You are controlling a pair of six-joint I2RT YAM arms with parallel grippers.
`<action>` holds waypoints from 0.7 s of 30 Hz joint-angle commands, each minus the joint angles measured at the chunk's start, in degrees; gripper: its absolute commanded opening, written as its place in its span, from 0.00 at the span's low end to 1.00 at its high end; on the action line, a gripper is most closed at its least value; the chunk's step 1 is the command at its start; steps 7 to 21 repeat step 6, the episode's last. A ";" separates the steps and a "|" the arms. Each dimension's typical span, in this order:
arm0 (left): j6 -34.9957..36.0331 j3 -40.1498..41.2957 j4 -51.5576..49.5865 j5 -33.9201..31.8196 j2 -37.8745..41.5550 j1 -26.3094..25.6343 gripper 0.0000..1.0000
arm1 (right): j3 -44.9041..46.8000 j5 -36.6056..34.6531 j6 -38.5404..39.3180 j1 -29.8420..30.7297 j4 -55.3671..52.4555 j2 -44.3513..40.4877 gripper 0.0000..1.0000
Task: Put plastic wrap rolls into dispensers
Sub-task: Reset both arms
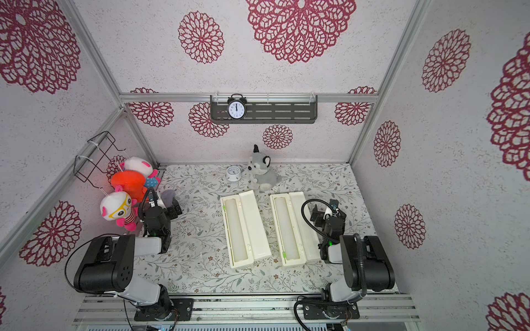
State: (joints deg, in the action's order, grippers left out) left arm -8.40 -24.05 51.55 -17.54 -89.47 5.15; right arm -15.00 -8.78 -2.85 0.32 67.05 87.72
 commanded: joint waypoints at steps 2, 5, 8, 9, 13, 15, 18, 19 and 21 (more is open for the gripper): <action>0.05 0.35 -0.21 -0.68 0.51 0.39 0.98 | -0.81 -0.19 1.63 0.30 -0.94 0.32 0.99; 0.05 0.35 -0.16 -0.66 0.52 0.39 0.98 | -0.21 -0.19 1.71 0.30 -0.01 0.08 0.99; 0.05 0.34 -0.21 -0.66 0.53 0.39 0.98 | -0.29 -0.10 1.68 0.25 -0.18 -0.01 0.99; 0.05 0.34 -0.21 -0.66 0.53 0.39 0.98 | -0.29 -0.10 1.68 0.25 -0.18 -0.01 0.99; 0.05 0.34 -0.21 -0.66 0.53 0.39 0.98 | -0.29 -0.10 1.68 0.25 -0.18 -0.01 0.99; 0.05 0.34 -0.21 -0.66 0.53 0.39 0.98 | -0.29 -0.10 1.68 0.25 -0.18 -0.01 0.99; 0.05 0.34 -0.21 -0.66 0.53 0.39 0.98 | -0.29 -0.10 1.68 0.25 -0.18 -0.01 0.99; 0.05 0.34 -0.21 -0.66 0.53 0.39 0.98 | -0.29 -0.10 1.68 0.25 -0.18 -0.01 0.99; 0.05 0.34 -0.21 -0.66 0.53 0.39 0.98 | -0.29 -0.10 1.68 0.25 -0.18 -0.01 0.99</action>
